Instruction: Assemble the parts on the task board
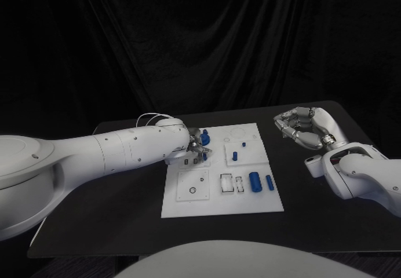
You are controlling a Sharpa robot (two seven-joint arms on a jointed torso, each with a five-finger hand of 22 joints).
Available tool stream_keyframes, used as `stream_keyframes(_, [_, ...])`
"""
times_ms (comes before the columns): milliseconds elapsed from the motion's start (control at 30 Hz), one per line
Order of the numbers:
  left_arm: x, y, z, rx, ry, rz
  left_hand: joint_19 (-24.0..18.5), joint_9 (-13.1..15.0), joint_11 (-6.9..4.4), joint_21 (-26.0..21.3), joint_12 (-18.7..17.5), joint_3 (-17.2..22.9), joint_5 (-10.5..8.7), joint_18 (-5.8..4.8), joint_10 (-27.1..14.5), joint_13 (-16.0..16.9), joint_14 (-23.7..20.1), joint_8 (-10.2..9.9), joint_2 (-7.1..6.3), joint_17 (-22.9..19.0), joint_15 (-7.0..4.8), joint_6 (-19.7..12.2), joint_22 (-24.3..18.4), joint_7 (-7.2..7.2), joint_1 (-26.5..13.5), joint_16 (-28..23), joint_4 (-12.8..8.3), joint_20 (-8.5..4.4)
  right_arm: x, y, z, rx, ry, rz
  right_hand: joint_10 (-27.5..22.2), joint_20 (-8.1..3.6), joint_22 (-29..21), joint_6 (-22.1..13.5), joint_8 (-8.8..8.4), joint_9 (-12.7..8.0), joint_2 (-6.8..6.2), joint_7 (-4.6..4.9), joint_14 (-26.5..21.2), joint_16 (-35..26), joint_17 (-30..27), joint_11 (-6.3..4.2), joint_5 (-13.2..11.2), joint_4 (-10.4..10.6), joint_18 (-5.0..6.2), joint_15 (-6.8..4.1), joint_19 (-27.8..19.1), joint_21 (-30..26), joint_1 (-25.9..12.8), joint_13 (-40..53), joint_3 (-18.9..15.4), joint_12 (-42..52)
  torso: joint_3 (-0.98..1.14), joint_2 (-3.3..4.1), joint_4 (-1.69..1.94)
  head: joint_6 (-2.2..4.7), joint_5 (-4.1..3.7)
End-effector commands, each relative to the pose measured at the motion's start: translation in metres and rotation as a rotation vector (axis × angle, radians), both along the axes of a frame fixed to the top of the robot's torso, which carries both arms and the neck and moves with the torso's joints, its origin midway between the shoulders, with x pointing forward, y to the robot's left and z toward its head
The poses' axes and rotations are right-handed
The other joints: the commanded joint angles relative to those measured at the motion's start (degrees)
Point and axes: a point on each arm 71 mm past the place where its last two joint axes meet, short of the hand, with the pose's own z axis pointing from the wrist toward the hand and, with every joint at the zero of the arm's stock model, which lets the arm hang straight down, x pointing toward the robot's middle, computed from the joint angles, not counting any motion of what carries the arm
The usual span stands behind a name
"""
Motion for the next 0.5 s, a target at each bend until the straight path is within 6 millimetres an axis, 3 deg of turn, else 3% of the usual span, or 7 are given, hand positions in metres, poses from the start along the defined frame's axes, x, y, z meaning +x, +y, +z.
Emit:
stream_keyframes(33, [-0.0017, -0.0032, -0.0015, -0.004, 0.014, -0.019, -0.3, -0.1, 0.36, -0.3, 0.2, 0.2, -0.3, -0.29, 6.0, 15.1, 6.1, -0.5, -0.11, 15.1, 0.15, 0.2, 4.9, 0.37, 0.6, 0.2, 0.1, 0.1, -0.0009, 0.0016, 0.0009, -0.009, -0.028, 0.009, -0.1, 0.05, 0.1, -0.4, 0.46, -0.1, 0.53, -0.19, 0.6, 0.5, -0.2, -0.16, 0.6, 0.0, 0.53, -0.03, 0.6, 0.1, 0.1, -0.2, -0.4, 0.3, -0.02, -0.01, -0.02, 0.01, 0.05])
stream_keyframes(300, [-0.0021, -0.0033, -0.0032, 0.004, 0.026, -0.021, -0.4, 0.2, 0.3, -0.4, 0.2, 0.4, -0.13, -0.25, 6.0, 15.1, 6.1, -0.9, -0.14, 15.1, 0.16, 1.2, 4.8, 0.22, 1.0, 0.2, -0.2, 0.17, -0.0012, 0.0026, 0.0015, -0.025, -0.046, 0.021, -0.1, -0.01, 0.2, -0.3, 0.56, -0.1, 0.81, -0.22, 0.8, 0.8, -0.5, -0.19, 0.9, 0.1, 0.53, -0.08, 0.9, 0.2, -0.4, -0.4, -0.6, 0.4, 0.0, -0.01, -0.01, 0.01, 0.11])
stream_keyframes(433, [-0.0024, -0.0034, -0.0039, 0.006, 0.03, -0.023, -0.4, 0.5, 0.17, -0.5, 0.2, 0.6, 0.7, -0.25, 6.0, 15.1, 6.1, -1.2, -0.24, 15.1, 0.08, 1.8, 4.9, 0.06, 1.5, 0.2, -0.7, 0.15, -0.0012, 0.0028, 0.0015, -0.027, -0.047, 0.021, -0.1, -0.03, 0.3, -0.4, 0.59, -0.2, 0.95, -0.24, 0.8, 0.8, -0.6, -0.21, 1.0, 0.1, 0.52, -0.09, 0.9, 0.2, -0.5, -0.5, -0.7, 0.5, 0.0, -0.02, -0.03, 0.01, 0.15])
stream_keyframes(500, [-0.0026, -0.0038, -0.0041, 0.005, 0.031, -0.025, -0.4, 0.9, 0.04, -0.6, 0.2, 0.9, 2.2, -0.23, 6.0, 15.1, 6.1, -1.6, -0.35, 15.1, -0.03, 2.2, 4.9, -0.09, 2.0, 0.2, -1.1, 0.06, -0.0012, 0.0027, 0.0015, -0.028, -0.047, 0.021, -0.1, -0.03, 0.3, -0.4, 0.59, -0.2, 0.95, -0.24, 0.8, 0.8, -0.6, -0.21, 1.0, 0.1, 0.52, -0.09, 0.9, 0.2, -0.5, -0.5, -0.7, 0.5, 0.01, -0.01, -0.03, 0.01, 0.15])
